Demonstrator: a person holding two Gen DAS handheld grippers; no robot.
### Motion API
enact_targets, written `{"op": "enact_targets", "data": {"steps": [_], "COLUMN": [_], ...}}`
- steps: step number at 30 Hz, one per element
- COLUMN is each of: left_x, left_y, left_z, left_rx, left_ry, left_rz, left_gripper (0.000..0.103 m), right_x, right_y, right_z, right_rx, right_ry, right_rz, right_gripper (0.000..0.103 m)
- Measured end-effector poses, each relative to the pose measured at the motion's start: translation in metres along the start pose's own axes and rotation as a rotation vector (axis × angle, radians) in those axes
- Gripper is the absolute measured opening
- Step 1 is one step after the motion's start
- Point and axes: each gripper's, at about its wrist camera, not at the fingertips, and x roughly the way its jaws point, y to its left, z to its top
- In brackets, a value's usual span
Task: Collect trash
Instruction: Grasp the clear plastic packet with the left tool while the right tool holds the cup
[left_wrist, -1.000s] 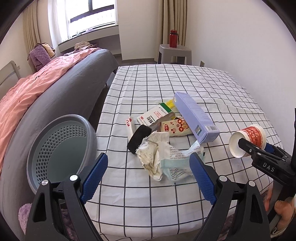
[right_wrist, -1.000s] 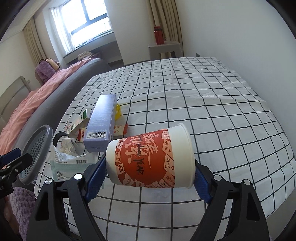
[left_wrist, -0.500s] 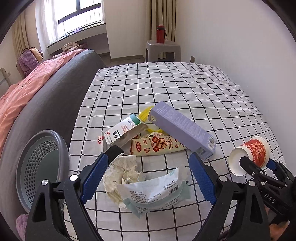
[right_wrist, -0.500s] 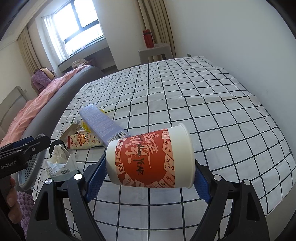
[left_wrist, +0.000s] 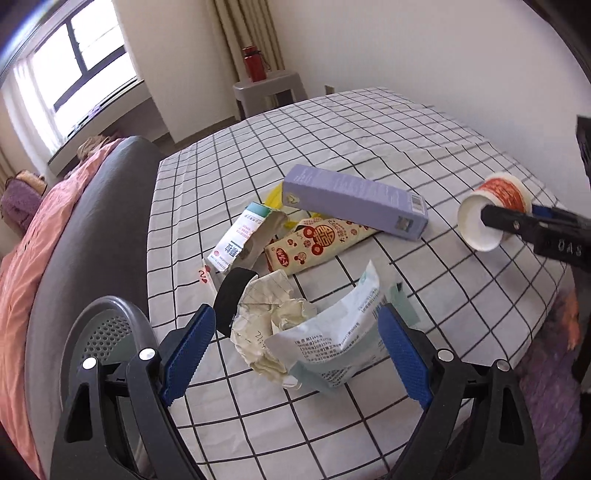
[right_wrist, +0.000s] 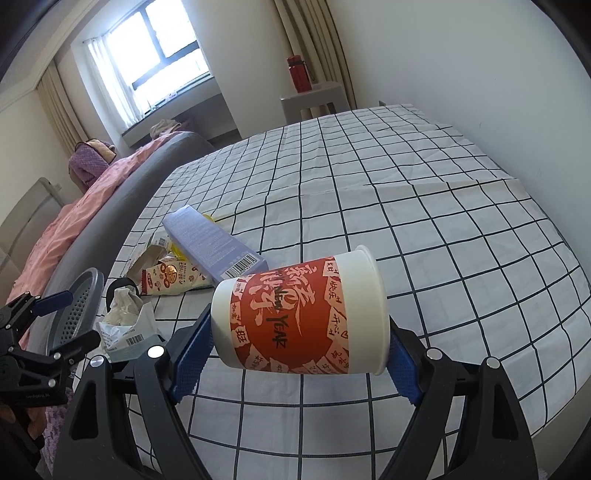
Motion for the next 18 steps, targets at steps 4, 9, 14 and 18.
{"op": "enact_targets", "data": {"steps": [4,9,14,18], "left_x": [-0.001,0.013,0.029,0.038], "left_y": [-0.014,-0.026,-0.039,-0.044], "left_z": [-0.005,-0.005,-0.007,-0.009], "left_rx": [0.14,0.23,0.304,0.321], "left_ry": [-0.019,-0.02,0.005,0.028], "left_rz": [-0.015,-0.053,-0.05,-0.058], "left_gripper": [0.086,0.086,0.086,0.086], "right_x": [0.001,0.003,0.003,0.004], "right_y": [0.001,0.003,0.002,0.001], "right_z": [-0.001,-0.002,-0.002,-0.002], "right_rx": [0.001,-0.006,-0.003,0.004], "right_ry": [0.004,0.014,0.011,0.016], "right_rz": [0.009,0.011,0.017,0.028], "right_gripper": [0.08,0.08,0.08,0.08]}}
